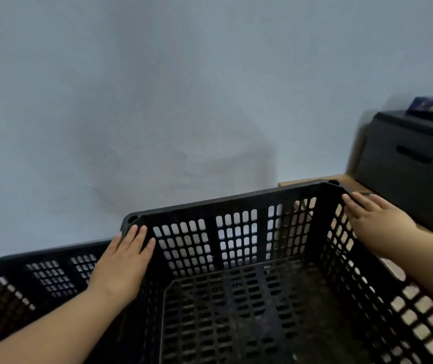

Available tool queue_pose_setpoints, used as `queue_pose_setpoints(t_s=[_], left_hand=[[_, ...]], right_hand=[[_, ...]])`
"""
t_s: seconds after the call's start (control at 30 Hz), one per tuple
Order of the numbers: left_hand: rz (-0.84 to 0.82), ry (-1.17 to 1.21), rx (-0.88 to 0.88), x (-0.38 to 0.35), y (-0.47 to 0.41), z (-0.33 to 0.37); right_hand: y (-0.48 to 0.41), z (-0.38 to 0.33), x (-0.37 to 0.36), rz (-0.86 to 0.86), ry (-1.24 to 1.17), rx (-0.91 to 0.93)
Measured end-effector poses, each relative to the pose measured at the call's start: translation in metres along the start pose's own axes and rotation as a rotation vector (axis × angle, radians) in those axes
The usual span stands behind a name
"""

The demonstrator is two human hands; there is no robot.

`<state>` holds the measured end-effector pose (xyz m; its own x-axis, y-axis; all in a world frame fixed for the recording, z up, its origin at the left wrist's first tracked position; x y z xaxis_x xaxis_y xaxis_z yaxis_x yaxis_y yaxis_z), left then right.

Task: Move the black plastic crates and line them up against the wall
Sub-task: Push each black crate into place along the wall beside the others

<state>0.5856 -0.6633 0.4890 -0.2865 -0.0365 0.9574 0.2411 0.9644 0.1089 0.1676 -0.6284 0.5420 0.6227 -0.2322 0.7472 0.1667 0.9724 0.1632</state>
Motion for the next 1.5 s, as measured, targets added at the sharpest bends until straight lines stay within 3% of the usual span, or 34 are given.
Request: queue_pose_setpoints(t_s=[0.3,0.37,0.43,0.6,0.7,0.77,0.83,0.87,1.2,1.5], left_hand=[[0.102,-0.037,0.080,0.127,-0.005,-0.085],[0.137,-0.063,0.094,0.147,-0.008,-0.108],[0.150,-0.099,0.111,0.160,-0.007,-0.132],[0.161,-0.115,0.203,0.162,-0.006,-0.197],[0.122,-0.117,0.273,0.143,-0.002,-0.241],[0.090,-0.111,0.319,0.128,0.000,-0.272],[0.063,-0.103,0.352,0.108,0.002,-0.305],[0.049,-0.103,0.364,0.098,0.004,-0.322],[0.036,-0.025,0.318,-0.001,0.003,-0.488],[-0.058,-0.038,0.264,-0.050,-0.006,-0.524]], right_hand=[[-0.010,0.055,0.118,-0.015,0.017,0.027],[-0.020,0.057,0.144,0.139,0.025,0.130],[-0.051,0.056,0.151,0.465,-0.017,0.168],[-0.108,0.011,0.176,0.812,-0.083,0.311],[-0.109,-0.030,0.213,0.582,0.046,0.297],[-0.110,-0.061,0.250,0.604,0.104,0.298],[-0.113,-0.092,0.267,0.309,0.063,0.309],[-0.117,-0.108,0.278,0.264,0.055,0.295],[-0.108,-0.264,0.356,0.121,-0.024,0.271],[-0.089,-0.346,0.348,0.046,-0.126,0.229]])
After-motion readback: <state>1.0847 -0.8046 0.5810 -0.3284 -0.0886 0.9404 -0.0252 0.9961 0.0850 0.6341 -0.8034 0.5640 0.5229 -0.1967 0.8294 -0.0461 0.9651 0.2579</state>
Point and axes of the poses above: each hand's wrist, its own y-axis away from the middle knuckle, its own x-axis out of the back of the hand, z = x × y, the point moved 4 cm from there along -y, towards the middle knuckle, and after that the axes turned 3 degrees about -z, right-handed, at the moved point
